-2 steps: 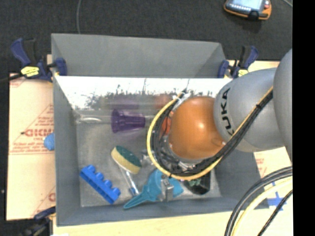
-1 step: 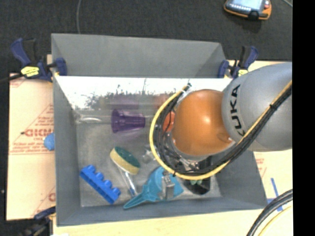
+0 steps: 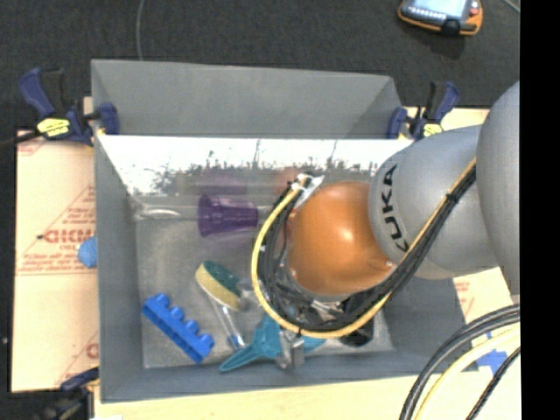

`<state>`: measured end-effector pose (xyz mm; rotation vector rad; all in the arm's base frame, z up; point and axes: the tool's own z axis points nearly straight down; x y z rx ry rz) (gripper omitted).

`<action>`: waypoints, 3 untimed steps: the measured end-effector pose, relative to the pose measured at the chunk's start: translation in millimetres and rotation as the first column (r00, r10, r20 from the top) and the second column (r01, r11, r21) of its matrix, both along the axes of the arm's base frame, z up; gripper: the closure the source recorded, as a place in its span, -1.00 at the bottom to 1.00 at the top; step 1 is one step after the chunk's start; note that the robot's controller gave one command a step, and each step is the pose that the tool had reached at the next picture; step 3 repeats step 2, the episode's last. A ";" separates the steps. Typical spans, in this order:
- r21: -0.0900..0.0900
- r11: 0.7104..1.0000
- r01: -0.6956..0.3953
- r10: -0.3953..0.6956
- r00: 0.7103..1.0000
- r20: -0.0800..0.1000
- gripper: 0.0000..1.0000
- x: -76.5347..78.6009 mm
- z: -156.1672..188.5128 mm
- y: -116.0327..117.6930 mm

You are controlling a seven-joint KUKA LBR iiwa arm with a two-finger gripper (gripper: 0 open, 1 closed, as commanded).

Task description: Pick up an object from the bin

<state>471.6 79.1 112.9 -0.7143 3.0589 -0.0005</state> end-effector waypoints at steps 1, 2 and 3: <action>0.007 0.998 0.057 -0.057 0.998 0.026 -1.00 9.1 -39.4 -6.4; 0.001 0.999 -0.041 0.041 0.999 0.012 1.00 2.8 -40.5 -1.8; 0.001 0.999 -0.041 0.041 0.999 0.012 1.00 2.8 -40.5 -1.8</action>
Offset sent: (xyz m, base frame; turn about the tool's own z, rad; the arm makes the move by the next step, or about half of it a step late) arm 0.0005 -0.0001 -0.0429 -0.0469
